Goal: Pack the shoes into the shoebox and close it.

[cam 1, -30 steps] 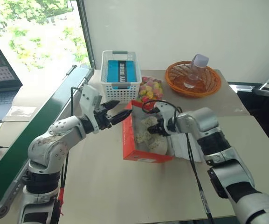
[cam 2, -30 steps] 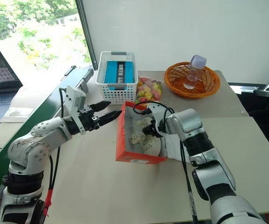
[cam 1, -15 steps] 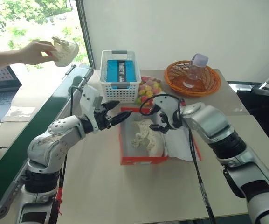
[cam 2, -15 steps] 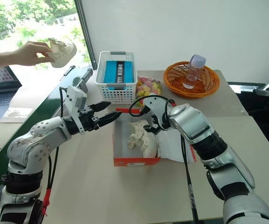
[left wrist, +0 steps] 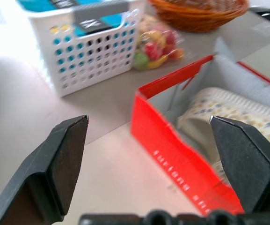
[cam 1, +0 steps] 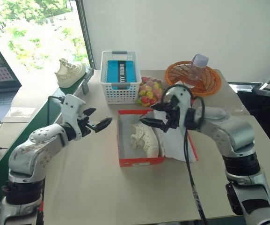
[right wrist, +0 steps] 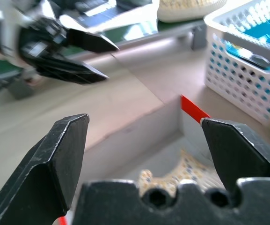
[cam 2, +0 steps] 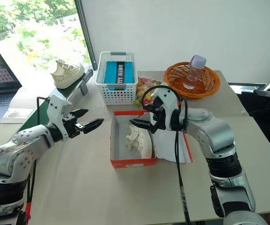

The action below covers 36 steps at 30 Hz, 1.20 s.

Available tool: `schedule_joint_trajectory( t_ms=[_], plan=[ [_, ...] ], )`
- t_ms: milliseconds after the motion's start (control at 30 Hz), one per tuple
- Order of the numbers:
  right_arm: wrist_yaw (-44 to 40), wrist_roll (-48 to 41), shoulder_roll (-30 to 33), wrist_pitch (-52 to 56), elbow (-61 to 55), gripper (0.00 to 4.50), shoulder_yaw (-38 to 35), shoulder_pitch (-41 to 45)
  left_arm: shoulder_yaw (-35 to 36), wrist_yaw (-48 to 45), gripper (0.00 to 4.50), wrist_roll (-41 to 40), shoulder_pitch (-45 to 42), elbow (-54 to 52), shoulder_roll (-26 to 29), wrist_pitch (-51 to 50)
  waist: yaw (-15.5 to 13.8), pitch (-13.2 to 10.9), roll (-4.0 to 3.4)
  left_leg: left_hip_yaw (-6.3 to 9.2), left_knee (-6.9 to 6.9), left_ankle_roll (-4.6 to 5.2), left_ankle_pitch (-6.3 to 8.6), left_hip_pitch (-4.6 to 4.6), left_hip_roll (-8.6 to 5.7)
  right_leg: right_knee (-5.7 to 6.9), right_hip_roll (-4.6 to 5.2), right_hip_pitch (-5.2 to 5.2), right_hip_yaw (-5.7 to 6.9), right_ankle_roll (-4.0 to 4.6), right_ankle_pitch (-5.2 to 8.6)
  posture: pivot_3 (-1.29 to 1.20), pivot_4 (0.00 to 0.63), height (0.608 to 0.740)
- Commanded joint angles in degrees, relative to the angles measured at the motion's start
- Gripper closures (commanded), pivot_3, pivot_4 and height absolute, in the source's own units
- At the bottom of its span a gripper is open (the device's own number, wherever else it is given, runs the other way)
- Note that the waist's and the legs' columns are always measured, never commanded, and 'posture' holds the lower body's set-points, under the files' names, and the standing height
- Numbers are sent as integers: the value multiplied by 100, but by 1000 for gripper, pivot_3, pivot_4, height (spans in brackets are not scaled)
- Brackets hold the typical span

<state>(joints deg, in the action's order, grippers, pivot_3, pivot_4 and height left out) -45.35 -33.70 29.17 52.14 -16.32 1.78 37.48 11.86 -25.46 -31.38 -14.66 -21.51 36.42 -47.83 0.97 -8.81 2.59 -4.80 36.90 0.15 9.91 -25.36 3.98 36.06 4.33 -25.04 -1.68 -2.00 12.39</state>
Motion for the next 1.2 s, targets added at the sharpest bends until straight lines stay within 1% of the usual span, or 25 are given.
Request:
schedule_joint_trajectory(
  t_ms=[33,133,200,233,333,433,533,667,767,900,1000,1067,1133,1200],
  plan=[
    [-22,-128,-193,-430,-33,0,-178,26,448,281,10,271,116,8,-60,434,-11,0,0,0,0,0,0,0,0,1,0,-1,0,1,0,0,150,740],
    [133,-98,-502,-713,51,0,-201,79,813,685,10,473,138,234,-280,753,-21,0,0,-1,0,0,0,0,0,0,1,0,0,1,0,0,150,740],
    [65,-174,-613,-658,52,0,-73,100,1046,689,10,463,175,477,-354,949,-21,0,0,-2,0,0,0,-1,0,0,1,0,0,1,0,0,150,740],
    [-33,-206,-616,-612,5,0,38,70,1064,651,10,626,259,630,-265,1128,-21,0,0,-2,0,0,0,-1,0,0,1,0,0,1,0,0,150,740],
    [-165,-103,-605,-685,-77,0,333,-28,1408,600,10,784,291,1169,-34,1447,-9,0,0,-4,-1,-1,0,-1,0,1,2,-2,0,2,-1,0,150,740],
    [-134,-115,-658,-710,-44,0,394,-44,1686,515,10,843,286,1627,200,1645,-14,0,0,-5,-1,-1,0,0,3,4,1,-4,2,5,-1,0,150,740],
    [-122,-115,-677,-745,-22,0,431,-63,1793,289,10,905,386,1959,419,1830,-18,0,0,-7,-1,-2,1,-1,2,1,6,-5,4,5,0,0,150,740],
    [-145,-97,-691,-798,26,0,460,-81,1793,-96,10,1058,467,2596,711,2211,-30,0,0,-8,-5,-3,1,-1,2,2,9,-8,11,7,0,0,150,740],
    [-172,-83,-680,-835,72,0,468,-79,1726,-334,10,1225,295,3431,929,2577,-23,0,0,-10,-5,-4,2,-1,8,1,10,-10,16,14,-2,0,150,740],
    [-199,-75,-624,-861,97,0,435,-47,1477,-714,10,1454,-136,4726,1158,3099,-28,0,0,-11,-6,-5,2,-2,11,1,9,-13,22,18,0,0,150,740],
    [-195,-82,-581,-847,65,0,394,-47,1229,-978,10,1648,-485,5592,1246,3488,-61,1,0,-11,-6,-5,2,-4,10,1,12,-12,26,18,-1,0,150,740],
    [-185,-97,-553,-832,35,0,372,-48,1093,-1183,10,1700,-690,5970,1259,3676,-87,2,-1,-10,-6,-7,1,-3,11,5,14,-11,33,19,0,0,150,740],
    [-160,-112,-532,-817,1,0,342,-46,971,-1452,10,1697,-869,6200,1247,3767,-111,3,-2,-11,-6,-46,21,-1,18,8,14,-9,42,26,-3,0,150,740],
    [-128,-133,-523,-794,-29,0,315,-37,852,-1670,10,1722,-1027,6356,1234,3861,-139,3,-2,-11,-6,-55,18,-2,25,9,13,-8,52,32,-7,0,150,740]
  ],
)
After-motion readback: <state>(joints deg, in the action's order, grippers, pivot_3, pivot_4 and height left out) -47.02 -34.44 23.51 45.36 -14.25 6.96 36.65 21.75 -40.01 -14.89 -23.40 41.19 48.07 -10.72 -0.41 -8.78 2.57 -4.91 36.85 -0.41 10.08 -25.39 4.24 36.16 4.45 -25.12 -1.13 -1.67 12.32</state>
